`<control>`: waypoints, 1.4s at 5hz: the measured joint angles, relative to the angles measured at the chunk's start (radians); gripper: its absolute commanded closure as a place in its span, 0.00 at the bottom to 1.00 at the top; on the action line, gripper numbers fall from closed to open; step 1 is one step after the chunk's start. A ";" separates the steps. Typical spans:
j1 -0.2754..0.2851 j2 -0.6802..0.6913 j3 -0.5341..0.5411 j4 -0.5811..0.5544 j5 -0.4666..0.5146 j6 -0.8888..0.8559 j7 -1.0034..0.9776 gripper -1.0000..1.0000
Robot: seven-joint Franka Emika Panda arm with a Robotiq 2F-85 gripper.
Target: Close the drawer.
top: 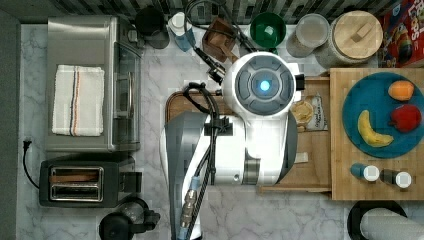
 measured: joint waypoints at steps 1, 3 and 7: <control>0.015 -0.037 0.006 -0.089 0.000 0.020 -0.088 0.00; 0.029 -0.048 0.056 -0.201 0.038 0.018 -0.162 1.00; 0.069 0.058 0.108 -0.307 -0.026 0.231 -0.333 1.00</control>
